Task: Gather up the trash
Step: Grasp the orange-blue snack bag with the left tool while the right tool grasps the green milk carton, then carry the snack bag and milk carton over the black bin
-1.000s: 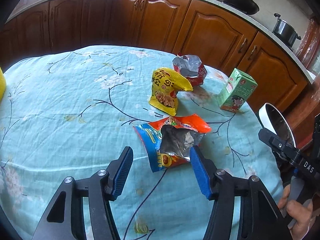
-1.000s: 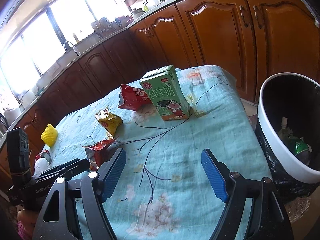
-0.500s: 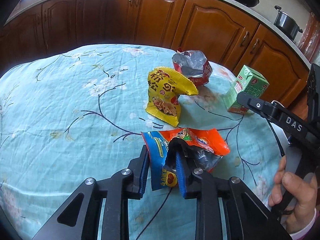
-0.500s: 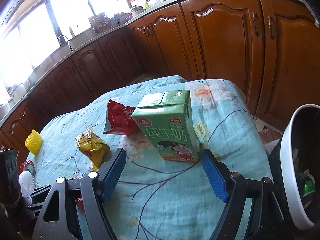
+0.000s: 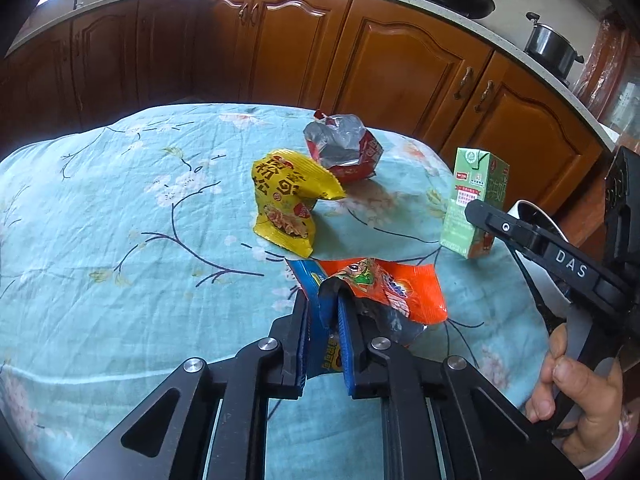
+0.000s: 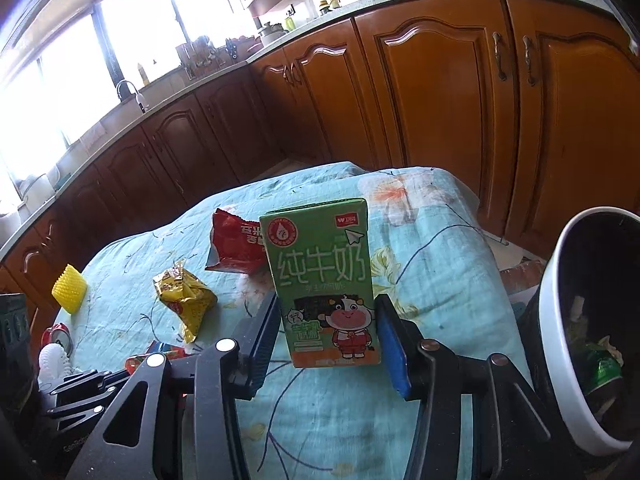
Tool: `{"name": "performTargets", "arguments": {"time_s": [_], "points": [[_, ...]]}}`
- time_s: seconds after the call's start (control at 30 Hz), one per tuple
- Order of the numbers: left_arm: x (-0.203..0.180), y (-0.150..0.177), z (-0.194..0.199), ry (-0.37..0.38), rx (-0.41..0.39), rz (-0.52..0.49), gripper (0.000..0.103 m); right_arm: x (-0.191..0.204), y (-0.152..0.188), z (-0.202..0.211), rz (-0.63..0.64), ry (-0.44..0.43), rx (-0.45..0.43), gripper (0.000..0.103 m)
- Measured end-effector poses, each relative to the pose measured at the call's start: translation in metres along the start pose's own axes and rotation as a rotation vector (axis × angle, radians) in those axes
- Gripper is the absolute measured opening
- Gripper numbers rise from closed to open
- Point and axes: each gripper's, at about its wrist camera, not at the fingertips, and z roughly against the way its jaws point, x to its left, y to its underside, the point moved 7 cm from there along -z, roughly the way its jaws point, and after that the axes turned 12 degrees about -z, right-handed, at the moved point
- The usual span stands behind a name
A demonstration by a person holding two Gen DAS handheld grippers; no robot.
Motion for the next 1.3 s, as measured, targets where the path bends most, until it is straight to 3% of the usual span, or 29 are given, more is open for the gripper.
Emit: {"name": "performTargets", "arguments": {"time_s": [0.43,1.3], "points": [[-0.061,-0.004,0.016,0.085,-0.012,-0.066,0.011,-0.03,0.022,0.075,-0.06,-0.04,-0.048,0.048],[-0.17,-0.029,0.014,0.187,-0.027,-0.218,0.01,-0.13,0.019,0.162,-0.218,0.043,-0.185,0.048]]}}
